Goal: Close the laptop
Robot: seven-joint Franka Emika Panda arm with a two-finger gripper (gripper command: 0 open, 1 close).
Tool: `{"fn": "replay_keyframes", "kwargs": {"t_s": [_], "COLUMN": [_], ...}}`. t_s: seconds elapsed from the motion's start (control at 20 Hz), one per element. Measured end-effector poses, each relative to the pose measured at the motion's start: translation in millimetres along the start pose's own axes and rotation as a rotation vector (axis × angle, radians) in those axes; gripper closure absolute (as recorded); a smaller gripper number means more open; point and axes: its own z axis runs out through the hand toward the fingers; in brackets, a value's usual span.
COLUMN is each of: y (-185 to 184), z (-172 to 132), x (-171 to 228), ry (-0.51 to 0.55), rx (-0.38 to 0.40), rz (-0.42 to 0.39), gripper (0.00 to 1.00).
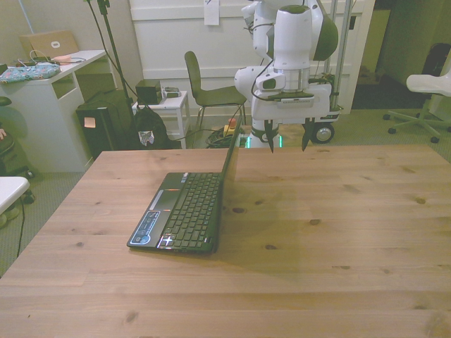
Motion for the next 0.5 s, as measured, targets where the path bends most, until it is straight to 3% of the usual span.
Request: {"fn": "replay_keyframes", "kwargs": {"t_s": [0.15, 0.5], "y": [-2, -47], "z": [-2, -49], "x": [1, 22], "ry": [0.007, 0.076], "rx": [0.000, 0.024], "rz": [0.025, 0.099], "gripper": [0.00, 0.00]}}
